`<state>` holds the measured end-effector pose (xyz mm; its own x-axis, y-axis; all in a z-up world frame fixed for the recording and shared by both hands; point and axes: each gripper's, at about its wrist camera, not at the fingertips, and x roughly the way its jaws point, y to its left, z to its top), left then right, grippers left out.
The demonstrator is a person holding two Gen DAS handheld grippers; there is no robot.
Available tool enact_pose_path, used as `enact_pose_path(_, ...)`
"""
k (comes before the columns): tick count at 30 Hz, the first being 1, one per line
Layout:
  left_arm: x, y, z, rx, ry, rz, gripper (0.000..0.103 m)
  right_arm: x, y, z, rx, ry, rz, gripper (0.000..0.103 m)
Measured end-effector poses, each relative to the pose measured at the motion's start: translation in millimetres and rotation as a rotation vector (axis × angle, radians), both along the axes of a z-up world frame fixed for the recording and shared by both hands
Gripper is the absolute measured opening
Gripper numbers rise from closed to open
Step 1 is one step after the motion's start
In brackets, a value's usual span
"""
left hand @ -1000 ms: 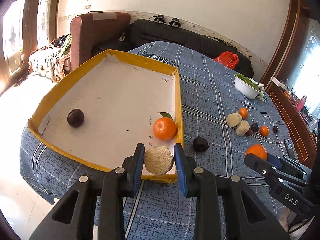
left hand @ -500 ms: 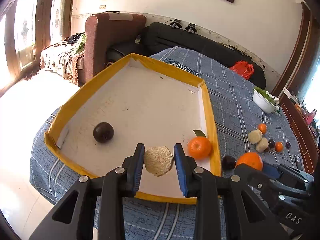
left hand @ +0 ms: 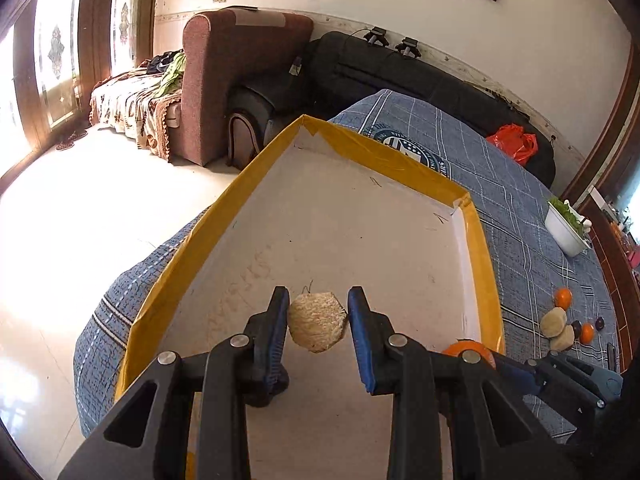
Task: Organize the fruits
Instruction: 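Carry slice into tray with left tool while right carries orange there, then open both tools in tray and withdraw them toward the table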
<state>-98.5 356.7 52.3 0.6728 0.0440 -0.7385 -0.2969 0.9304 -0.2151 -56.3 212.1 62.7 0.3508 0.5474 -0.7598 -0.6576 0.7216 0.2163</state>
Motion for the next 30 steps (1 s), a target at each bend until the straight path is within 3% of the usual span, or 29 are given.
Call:
enact_pose_path(9, 9.0, 12.3, -8.4, -0.053, 0.014, 0.009, 0.031, 8.3, 19.7, -14.9, -0.037, 0.028, 0.023, 0.041)
enact_pose_path(11, 5.7, 15.4, -5.6, -0.050, 0.004, 0.019, 0.044, 7.1, 20.7, -15.3, -0.034, 0.025, 0.018, 0.042)
enact_pose_path(13, 0.8, 16.0, -1.1, -0.049, -0.014, 0.030, 0.050, 7.9, 21.1, -15.4, -0.028, 0.029, 0.014, 0.043)
enact_pose_path(17, -8.4, 19.2, 7.7, -0.070, -0.044, 0.046, 0.058, 8.0, 18.5, -10.5, -0.010, 0.025, 0.001, 0.053)
enact_pose_path(30, -44.4, 2.7, 20.7, -0.119, -0.064, 0.072, 0.077, -1.5, -12.0, 9.7, 0.030, 0.003, -0.053, 0.053)
